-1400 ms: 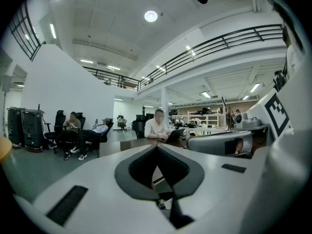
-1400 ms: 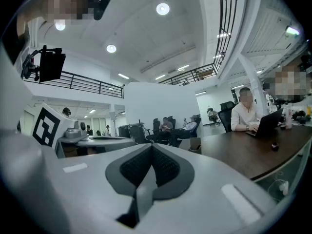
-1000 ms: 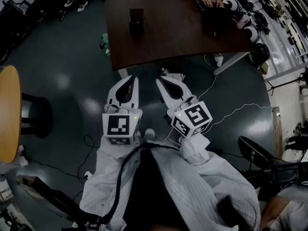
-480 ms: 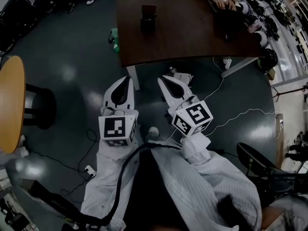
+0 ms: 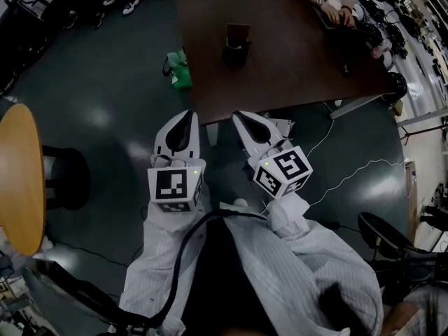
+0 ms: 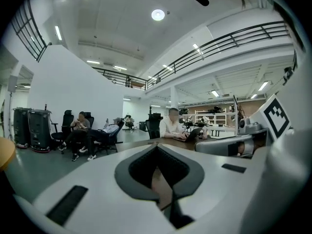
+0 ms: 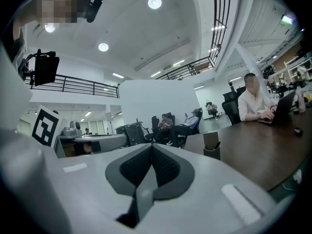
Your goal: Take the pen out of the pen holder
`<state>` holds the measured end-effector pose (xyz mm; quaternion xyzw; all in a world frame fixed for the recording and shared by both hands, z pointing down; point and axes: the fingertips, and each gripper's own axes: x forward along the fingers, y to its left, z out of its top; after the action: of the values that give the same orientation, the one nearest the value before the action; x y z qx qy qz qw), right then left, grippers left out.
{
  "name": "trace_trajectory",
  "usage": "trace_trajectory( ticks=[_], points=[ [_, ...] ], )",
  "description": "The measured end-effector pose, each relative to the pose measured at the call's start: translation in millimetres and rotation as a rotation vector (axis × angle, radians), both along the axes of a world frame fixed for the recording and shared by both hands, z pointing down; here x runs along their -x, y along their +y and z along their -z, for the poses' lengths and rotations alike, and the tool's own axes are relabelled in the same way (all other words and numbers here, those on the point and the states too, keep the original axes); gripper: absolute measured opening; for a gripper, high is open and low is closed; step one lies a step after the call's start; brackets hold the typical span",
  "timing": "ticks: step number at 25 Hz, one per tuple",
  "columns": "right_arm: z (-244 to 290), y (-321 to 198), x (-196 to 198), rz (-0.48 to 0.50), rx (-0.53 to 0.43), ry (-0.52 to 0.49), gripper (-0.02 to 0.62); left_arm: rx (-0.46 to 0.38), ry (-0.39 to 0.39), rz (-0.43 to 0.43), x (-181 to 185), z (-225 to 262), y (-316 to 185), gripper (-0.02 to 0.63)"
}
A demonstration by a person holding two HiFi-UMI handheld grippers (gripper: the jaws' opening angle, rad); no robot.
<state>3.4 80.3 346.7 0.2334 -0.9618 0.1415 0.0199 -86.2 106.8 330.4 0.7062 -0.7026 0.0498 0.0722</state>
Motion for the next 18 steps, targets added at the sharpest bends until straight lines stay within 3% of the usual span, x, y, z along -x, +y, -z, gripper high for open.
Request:
trace_trajectory(
  ticks=[4,10,18],
  points=[
    [-7,-37,58,-0.074,0.013,-0.002,0.002,0.022,-0.003,-0.076,57,-11,-40,0.005],
    [-28,-61,97,-0.199,0.055,0.054,0.002,0.060,0.040,-0.203,101,-32,-83,0.005],
    [-50,-107,70,-0.330,0.121,0.114,0.002,0.115,0.090,-0.305,82,-51,-145,0.005]
  ],
)
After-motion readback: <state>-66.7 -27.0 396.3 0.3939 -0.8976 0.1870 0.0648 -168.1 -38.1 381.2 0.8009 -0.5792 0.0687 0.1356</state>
